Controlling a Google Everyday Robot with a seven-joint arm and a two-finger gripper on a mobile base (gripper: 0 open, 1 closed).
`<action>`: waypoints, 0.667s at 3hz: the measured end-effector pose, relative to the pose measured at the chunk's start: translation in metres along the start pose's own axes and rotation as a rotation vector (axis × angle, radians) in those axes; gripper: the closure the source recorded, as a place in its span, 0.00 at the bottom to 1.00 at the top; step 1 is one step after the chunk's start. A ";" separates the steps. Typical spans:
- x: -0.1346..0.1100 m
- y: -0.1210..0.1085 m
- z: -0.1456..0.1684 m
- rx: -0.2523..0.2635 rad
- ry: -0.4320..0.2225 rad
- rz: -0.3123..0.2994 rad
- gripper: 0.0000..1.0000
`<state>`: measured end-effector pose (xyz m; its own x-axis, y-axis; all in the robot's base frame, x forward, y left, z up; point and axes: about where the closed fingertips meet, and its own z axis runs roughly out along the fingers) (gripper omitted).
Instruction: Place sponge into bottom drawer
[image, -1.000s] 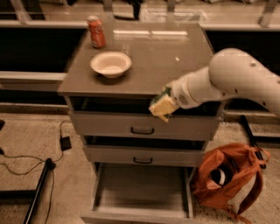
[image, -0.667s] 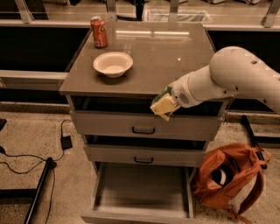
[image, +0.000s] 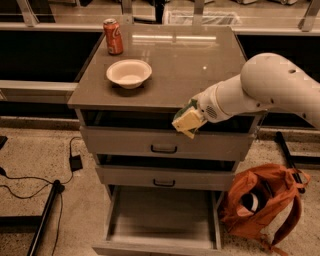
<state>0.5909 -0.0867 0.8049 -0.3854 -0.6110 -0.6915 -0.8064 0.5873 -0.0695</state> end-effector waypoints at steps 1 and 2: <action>0.006 -0.006 -0.018 0.051 -0.051 -0.043 1.00; 0.005 -0.008 -0.037 0.108 -0.212 -0.057 1.00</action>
Offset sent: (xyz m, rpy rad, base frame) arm -0.0466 -0.1388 0.0559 0.1895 -0.4934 -0.1192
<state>0.5785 -0.1144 0.8287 -0.2288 -0.5259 -0.8192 -0.7668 0.6158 -0.1812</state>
